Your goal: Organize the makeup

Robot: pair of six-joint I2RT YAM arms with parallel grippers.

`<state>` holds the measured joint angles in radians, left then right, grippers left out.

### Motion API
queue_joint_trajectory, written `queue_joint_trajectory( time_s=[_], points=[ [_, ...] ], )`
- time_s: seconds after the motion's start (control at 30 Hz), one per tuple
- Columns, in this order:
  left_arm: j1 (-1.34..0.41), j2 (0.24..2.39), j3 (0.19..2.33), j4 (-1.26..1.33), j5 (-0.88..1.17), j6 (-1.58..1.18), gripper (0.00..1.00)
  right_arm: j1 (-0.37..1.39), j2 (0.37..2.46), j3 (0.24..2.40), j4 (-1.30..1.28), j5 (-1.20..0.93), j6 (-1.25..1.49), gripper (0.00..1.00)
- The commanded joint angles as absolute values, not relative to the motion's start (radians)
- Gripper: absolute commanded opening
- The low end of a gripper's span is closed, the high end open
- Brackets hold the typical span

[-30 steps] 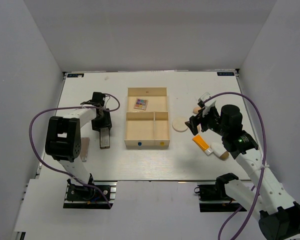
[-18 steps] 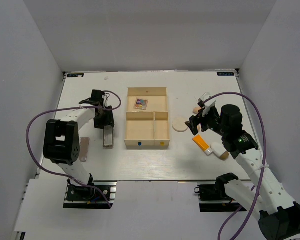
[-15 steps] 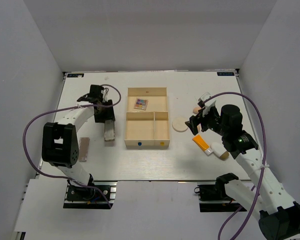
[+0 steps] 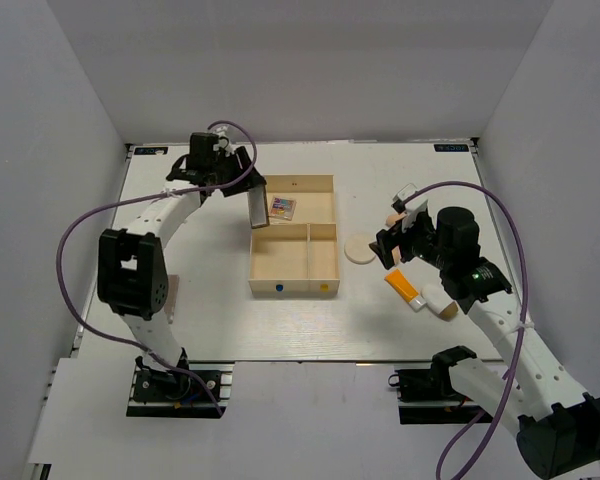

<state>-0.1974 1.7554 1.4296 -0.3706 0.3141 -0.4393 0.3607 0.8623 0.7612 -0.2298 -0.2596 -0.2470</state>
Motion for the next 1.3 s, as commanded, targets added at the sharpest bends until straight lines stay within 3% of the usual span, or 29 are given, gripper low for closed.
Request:
queue_joint_trajectory(
  time_s=[0.0,0.6,0.7,0.77,0.87,1.13,1.27],
  points=[
    [-0.225,1.796,1.456,-0.203,0.397,-0.552,0.23,0.367,0.865,0.767,-0.187,-0.25,-0.253,0.89],
    [-0.296,1.988,1.612,-0.133,0.158,-0.66,0.31,0.373,0.868,0.767,-0.186,-0.258,-0.261,0.89],
    [-0.307,2.019,1.618,-0.138,0.144,-0.661,0.38,0.376,0.868,0.767,-0.186,-0.256,-0.262,0.89],
    [-0.307,2.032,1.621,-0.149,0.14,-0.65,0.57,0.379,0.867,0.765,-0.184,-0.255,-0.262,0.89],
    [-0.316,2.043,1.621,-0.166,0.123,-0.637,0.75,0.379,0.865,0.765,-0.184,-0.253,-0.262,0.89],
    [-0.334,1.939,1.614,-0.227,0.091,-0.565,0.83,0.379,0.862,0.764,-0.186,-0.252,-0.264,0.89],
    [-0.311,1.804,1.498,-0.297,-0.024,-0.515,0.83,0.382,0.847,0.764,-0.192,-0.261,-0.262,0.89]
  ],
)
